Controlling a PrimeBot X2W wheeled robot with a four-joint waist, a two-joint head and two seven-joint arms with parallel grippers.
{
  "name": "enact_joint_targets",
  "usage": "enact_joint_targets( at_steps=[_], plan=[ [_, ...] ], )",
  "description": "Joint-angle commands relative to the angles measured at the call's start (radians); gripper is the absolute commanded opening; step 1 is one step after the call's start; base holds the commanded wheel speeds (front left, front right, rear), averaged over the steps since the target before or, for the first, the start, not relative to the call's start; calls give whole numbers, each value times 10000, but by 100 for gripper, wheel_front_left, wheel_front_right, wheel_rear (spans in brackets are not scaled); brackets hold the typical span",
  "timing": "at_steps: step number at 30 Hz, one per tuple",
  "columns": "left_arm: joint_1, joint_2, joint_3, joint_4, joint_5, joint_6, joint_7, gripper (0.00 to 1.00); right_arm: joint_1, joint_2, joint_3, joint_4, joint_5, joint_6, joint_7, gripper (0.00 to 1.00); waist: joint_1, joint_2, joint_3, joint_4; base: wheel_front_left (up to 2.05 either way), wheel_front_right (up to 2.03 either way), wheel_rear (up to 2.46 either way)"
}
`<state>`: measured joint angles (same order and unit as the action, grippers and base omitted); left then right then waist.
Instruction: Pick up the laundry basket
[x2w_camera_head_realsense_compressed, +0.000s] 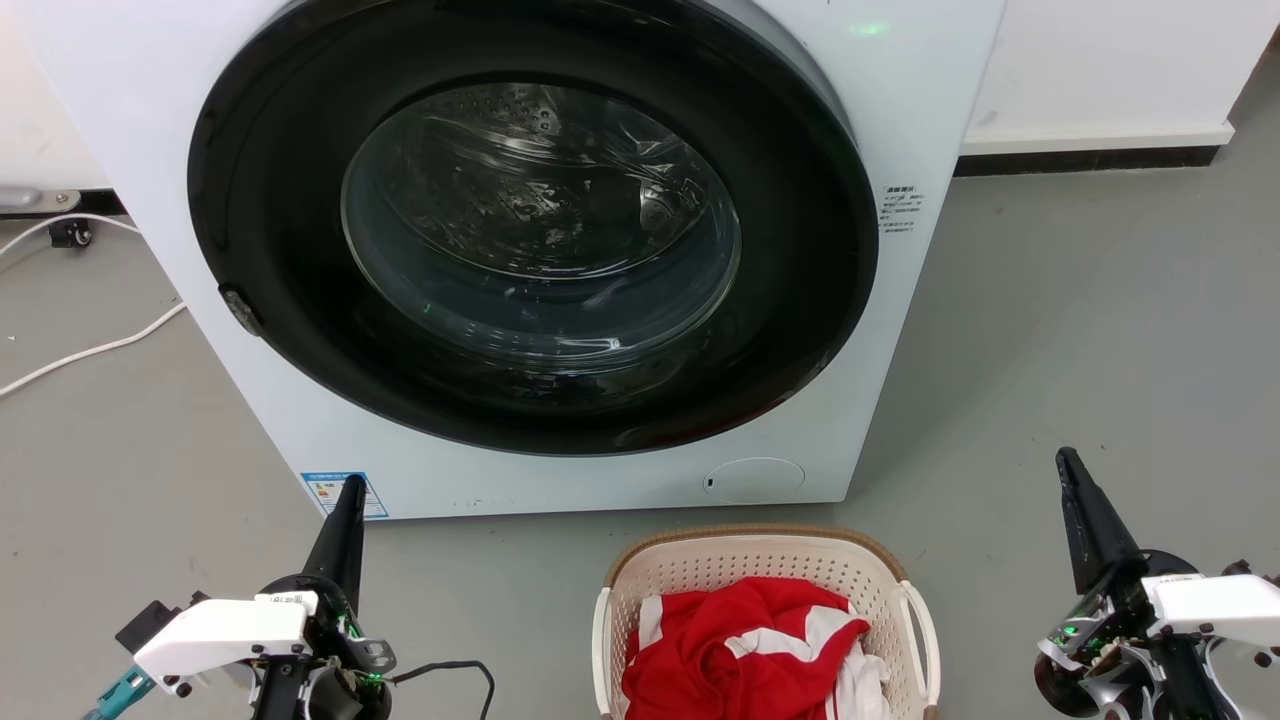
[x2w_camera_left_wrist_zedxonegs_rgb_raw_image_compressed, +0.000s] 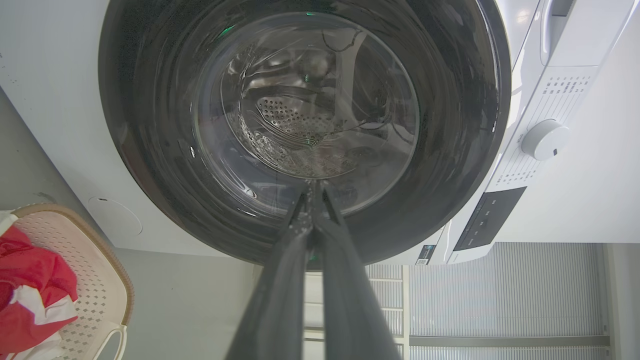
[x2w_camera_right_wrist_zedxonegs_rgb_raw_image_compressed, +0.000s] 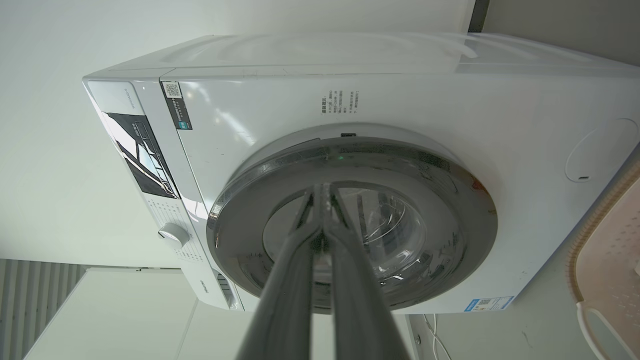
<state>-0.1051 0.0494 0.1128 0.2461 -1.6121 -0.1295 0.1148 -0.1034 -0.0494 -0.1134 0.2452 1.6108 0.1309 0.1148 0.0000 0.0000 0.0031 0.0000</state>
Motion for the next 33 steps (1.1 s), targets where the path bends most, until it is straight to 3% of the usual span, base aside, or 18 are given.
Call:
enact_joint_targets(
  at_steps=[1,18,19,26,33],
  plan=[
    [-87,16,22,2,-18,-38,23,0,-111,-16,-6,4,43,-3,18,0,0,0,0,0,0,0,0],
    [-87,16,22,2,-18,-38,21,0,-112,-16,-5,4,44,-3,17,0,0,0,0,0,0,0,0],
    [1,-2,-2,9,0,2,-2,100,1,0,0,9,0,0,-1,100,0,0,0,0,0,0,0],
    [329,-41,-58,187,124,12,-173,100,364,23,37,240,-144,-2,-173,100,0,0,4,1,0,0,0],
    [358,-36,18,-139,1009,19,-477,100,435,20,-58,-43,-1132,-2,-477,100,0,0,9,4,0,0,0]
  ],
)
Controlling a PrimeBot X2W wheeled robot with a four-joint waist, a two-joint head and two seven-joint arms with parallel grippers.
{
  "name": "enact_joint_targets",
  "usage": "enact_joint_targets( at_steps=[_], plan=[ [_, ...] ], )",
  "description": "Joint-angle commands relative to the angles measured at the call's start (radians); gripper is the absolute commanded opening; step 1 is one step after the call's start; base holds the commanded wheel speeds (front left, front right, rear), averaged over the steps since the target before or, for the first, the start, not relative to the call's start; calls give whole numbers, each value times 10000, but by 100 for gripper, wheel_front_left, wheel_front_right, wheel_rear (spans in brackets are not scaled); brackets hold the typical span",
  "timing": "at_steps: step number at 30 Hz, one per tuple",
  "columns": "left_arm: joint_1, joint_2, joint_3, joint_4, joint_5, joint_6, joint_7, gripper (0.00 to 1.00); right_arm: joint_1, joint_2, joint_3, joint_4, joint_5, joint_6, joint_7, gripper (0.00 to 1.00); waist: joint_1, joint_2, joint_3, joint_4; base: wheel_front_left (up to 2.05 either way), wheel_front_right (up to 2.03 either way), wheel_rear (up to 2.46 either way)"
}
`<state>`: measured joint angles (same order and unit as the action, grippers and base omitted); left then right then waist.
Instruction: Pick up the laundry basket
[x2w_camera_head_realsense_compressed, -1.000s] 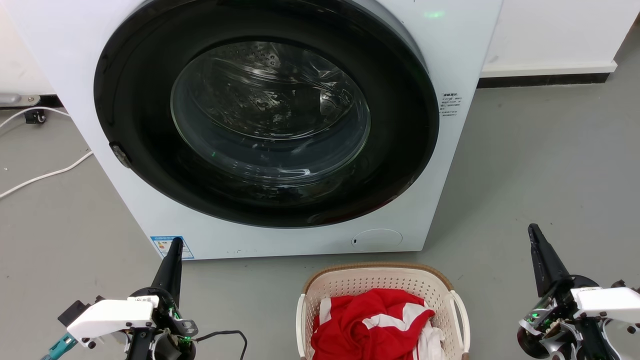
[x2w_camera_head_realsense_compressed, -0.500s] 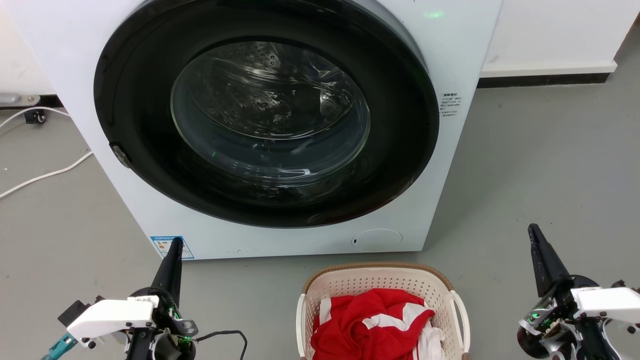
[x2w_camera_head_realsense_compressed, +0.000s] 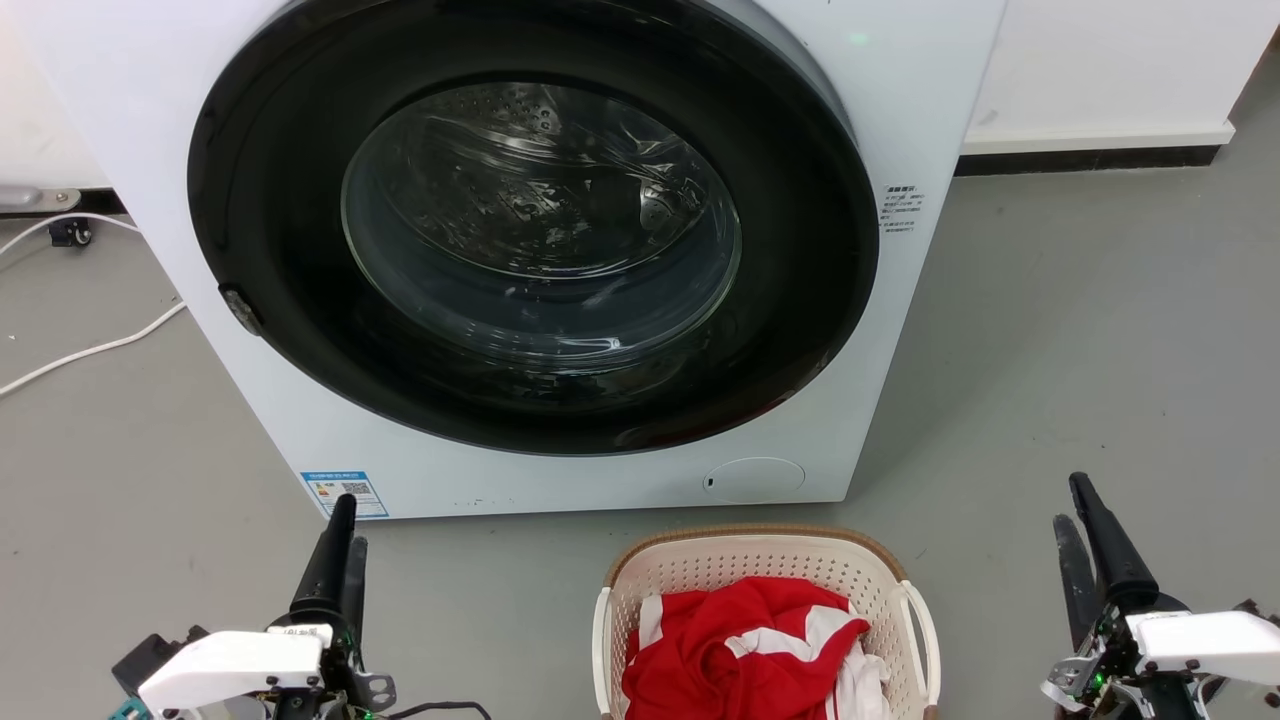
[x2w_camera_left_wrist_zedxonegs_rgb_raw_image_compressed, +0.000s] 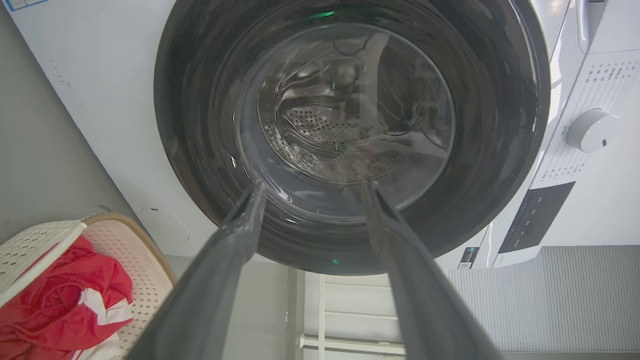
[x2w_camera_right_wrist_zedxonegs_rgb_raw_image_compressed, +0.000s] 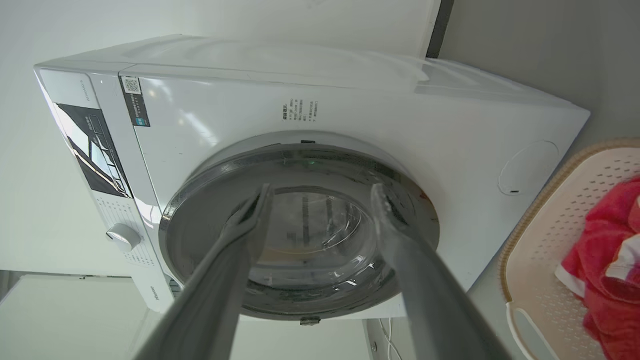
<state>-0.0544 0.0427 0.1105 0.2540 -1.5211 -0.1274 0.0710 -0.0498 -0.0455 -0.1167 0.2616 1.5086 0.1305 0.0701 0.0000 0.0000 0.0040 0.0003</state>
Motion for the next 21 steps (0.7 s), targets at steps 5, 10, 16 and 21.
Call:
enact_joint_targets(
  at_steps=[5,10,16,21],
  plan=[
    [-124,36,-36,-538,1166,153,-276,100,-15,-21,45,-576,-1300,2,-266,100,0,0,0,6,0,0,0],
    [-63,40,-238,-835,2260,364,-502,100,87,-24,188,-993,-2603,2,-491,100,0,0,-5,19,0,0,0],
    [20,45,-478,-1108,3589,605,-754,100,208,-28,422,-1538,-4240,2,-744,100,0,0,-16,39,0,0,0],
    [89,49,-683,-1301,4627,793,-953,100,342,-30,613,-1853,-5630,2,-941,100,0,0,-27,56,0,0,0]
  ],
)
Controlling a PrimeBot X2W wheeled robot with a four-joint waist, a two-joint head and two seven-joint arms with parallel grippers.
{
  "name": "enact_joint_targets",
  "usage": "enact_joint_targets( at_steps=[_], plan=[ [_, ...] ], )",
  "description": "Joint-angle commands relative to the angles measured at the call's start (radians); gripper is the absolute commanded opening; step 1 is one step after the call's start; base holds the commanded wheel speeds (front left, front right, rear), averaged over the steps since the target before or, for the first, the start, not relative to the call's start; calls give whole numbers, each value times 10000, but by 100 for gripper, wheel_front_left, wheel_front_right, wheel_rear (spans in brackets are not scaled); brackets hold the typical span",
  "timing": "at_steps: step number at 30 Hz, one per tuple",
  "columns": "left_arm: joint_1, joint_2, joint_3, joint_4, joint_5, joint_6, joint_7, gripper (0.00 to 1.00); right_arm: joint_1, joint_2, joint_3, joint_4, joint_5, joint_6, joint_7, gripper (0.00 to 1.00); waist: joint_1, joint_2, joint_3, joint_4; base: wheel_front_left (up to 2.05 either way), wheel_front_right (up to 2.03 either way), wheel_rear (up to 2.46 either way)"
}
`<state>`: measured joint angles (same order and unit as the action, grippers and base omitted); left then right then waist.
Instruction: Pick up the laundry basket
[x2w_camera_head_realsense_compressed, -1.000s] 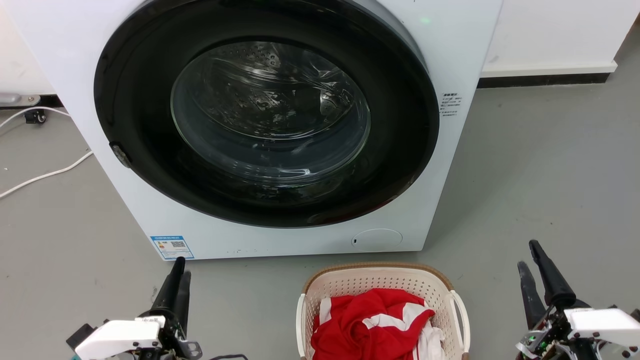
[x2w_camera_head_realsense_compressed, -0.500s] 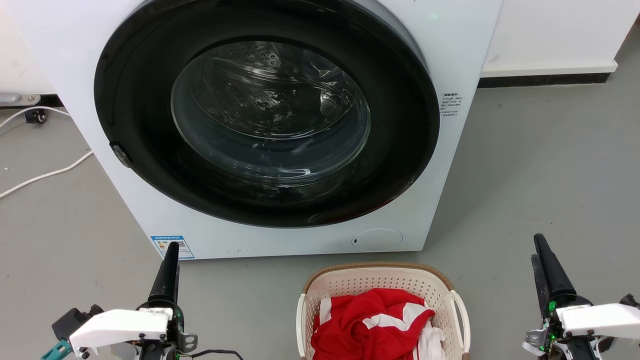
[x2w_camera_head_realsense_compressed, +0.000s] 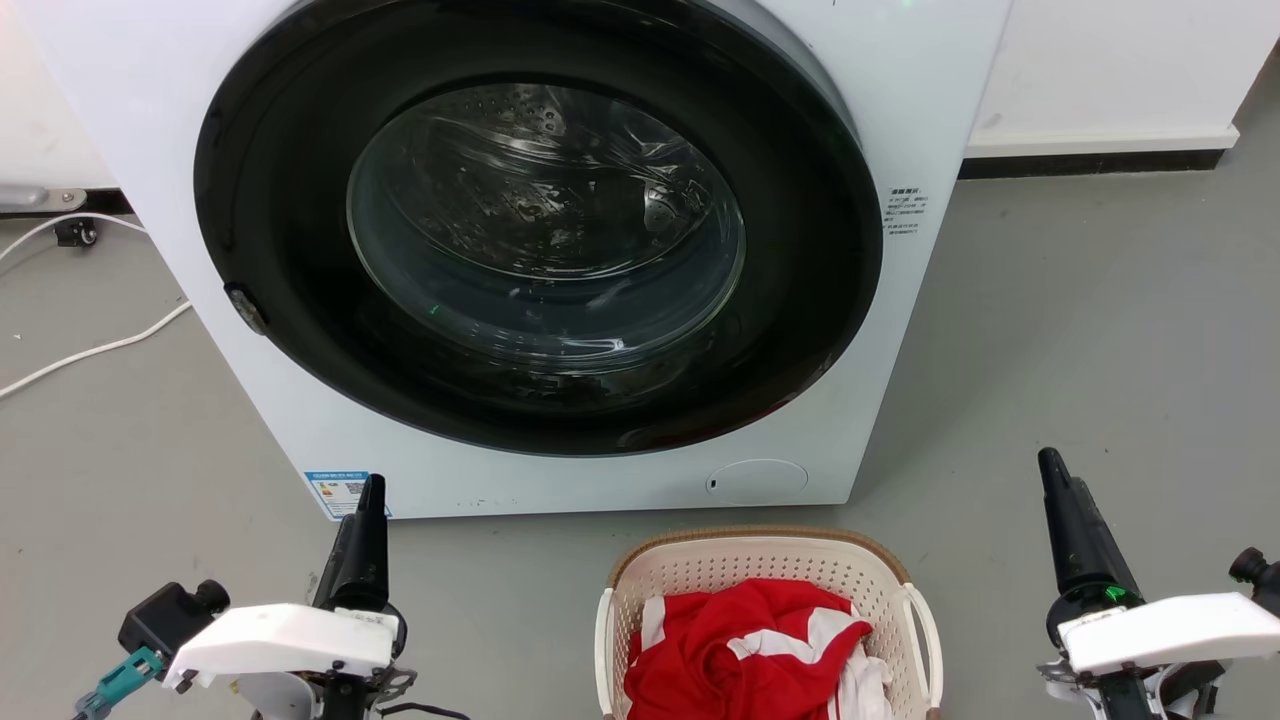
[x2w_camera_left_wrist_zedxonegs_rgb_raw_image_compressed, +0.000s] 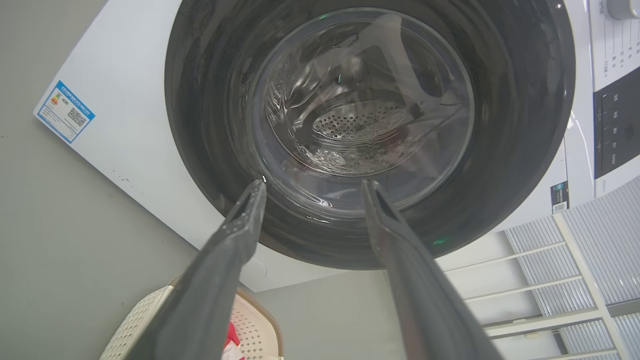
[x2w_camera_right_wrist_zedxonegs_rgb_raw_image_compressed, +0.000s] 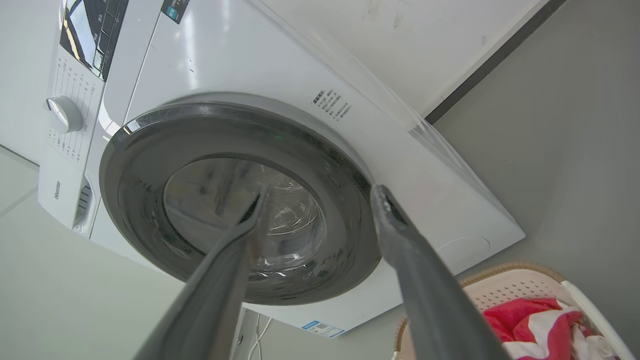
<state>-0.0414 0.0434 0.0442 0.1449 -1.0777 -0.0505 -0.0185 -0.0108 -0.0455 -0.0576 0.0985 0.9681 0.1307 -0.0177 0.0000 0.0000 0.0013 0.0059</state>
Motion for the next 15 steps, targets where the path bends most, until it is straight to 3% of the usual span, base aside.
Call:
enact_joint_targets(
  at_steps=[1,15],
  plan=[
    [-32,42,-50,-247,365,56,-92,100,-27,-31,51,-272,-464,0,-104,100,0,0,-3,2,0,0,0],
    [112,52,-435,-576,2623,233,-597,100,263,-38,180,-681,-2782,0,-600,100,0,0,-37,37,0,0,0]
  ],
)
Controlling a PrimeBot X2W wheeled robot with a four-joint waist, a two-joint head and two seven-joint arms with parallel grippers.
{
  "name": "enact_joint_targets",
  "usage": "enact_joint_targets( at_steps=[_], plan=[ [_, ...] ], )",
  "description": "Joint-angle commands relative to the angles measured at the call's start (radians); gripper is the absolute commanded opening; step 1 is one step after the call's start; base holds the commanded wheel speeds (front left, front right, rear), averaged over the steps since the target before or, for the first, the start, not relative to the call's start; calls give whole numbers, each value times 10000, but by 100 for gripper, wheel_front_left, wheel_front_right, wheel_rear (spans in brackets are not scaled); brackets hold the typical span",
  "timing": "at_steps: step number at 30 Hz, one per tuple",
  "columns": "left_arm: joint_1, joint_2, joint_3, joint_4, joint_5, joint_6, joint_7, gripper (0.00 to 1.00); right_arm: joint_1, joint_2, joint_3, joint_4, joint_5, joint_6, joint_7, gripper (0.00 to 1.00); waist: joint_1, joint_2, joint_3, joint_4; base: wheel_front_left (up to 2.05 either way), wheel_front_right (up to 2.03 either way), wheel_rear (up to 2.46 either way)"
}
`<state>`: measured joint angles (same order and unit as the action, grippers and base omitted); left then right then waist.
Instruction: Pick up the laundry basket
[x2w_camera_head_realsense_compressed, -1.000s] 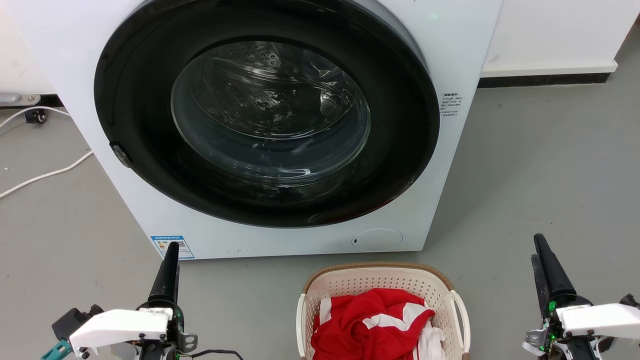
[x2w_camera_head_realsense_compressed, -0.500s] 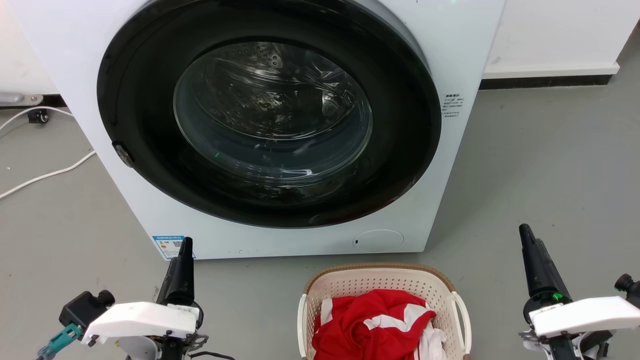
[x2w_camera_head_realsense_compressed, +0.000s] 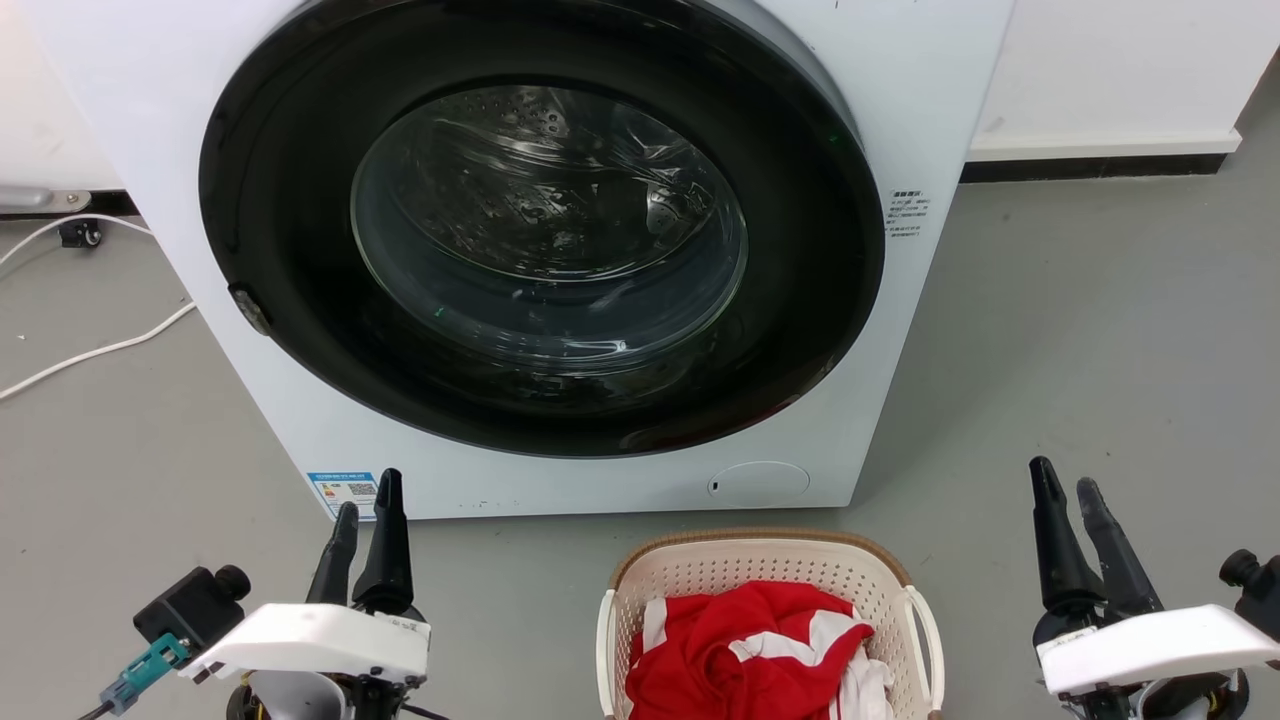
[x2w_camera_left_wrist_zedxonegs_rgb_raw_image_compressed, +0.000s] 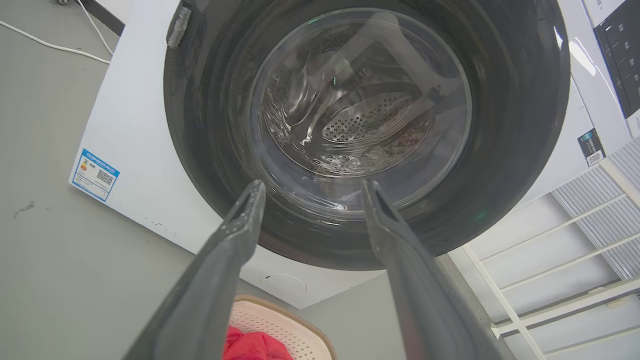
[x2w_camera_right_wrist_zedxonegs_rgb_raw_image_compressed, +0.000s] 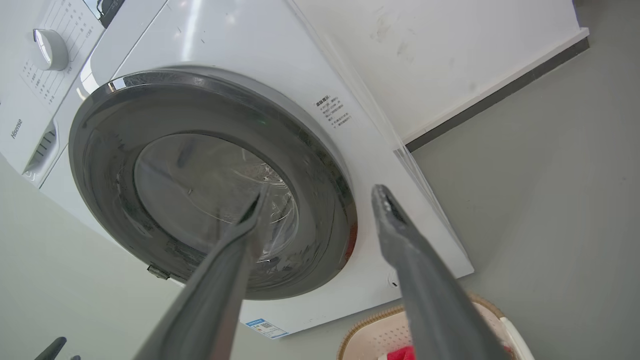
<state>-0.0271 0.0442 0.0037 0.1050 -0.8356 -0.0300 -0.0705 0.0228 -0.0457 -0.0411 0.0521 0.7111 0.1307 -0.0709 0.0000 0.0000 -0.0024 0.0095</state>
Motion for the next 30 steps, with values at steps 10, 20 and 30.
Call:
enact_joint_targets(
  at_steps=[10,20,30],
  plan=[
    [41,50,-281,-374,1520,19,-389,100,94,-42,-33,-516,-1323,0,-385,100,0,0,-12,48,0,0,0],
    [128,56,-430,-530,2781,71,-701,100,246,-48,-1,-909,-2486,0,-699,100,0,0,-15,74,0,0,0],
    [165,59,-527,-577,3793,125,-964,100,394,-52,45,-1266,-3516,0,-965,100,0,0,-7,97,0,0,0]
  ],
)
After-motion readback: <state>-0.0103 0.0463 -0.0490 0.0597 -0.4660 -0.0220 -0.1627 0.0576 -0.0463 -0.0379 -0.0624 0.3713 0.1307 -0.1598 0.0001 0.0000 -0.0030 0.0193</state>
